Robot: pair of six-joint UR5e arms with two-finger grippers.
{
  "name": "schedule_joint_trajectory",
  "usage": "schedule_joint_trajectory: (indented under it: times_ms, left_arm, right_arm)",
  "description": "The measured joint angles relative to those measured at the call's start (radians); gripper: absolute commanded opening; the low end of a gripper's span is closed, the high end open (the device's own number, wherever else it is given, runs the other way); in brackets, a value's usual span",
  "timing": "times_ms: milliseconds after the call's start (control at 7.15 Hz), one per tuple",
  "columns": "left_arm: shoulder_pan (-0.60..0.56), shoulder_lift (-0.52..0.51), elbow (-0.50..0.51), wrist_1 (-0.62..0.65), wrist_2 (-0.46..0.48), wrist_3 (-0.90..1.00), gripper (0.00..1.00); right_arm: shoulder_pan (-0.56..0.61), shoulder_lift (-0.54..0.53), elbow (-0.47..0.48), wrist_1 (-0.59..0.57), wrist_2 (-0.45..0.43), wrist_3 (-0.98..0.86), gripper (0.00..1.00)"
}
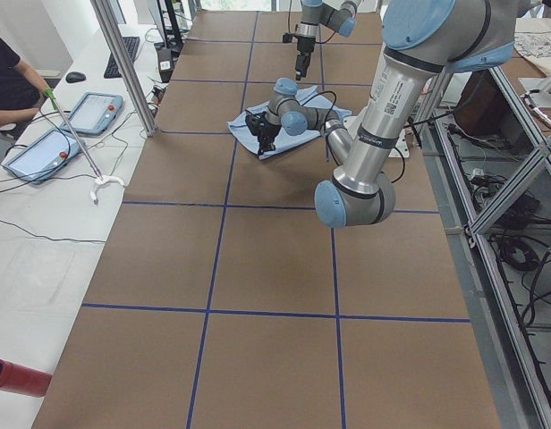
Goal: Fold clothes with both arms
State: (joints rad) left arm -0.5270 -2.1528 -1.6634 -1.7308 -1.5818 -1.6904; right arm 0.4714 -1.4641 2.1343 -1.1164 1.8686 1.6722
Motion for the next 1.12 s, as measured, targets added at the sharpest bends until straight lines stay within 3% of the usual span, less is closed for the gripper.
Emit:
schedule_joint_trajectory:
  times_ms: [559,1119]
  left_arm:
    - [-0.151,-0.174,0.32,-0.222,0.02,0.208,0.0]
    - [-0.183,-0.329,0.66,-0.537,0.073,0.385,0.0]
  right_arm:
    - [0.001,0.001,-0.025,0.003,-0.031,-0.004,1.0]
    - [0.0,0.005,-0.046,0.005,-0.053,-0.006,1.0]
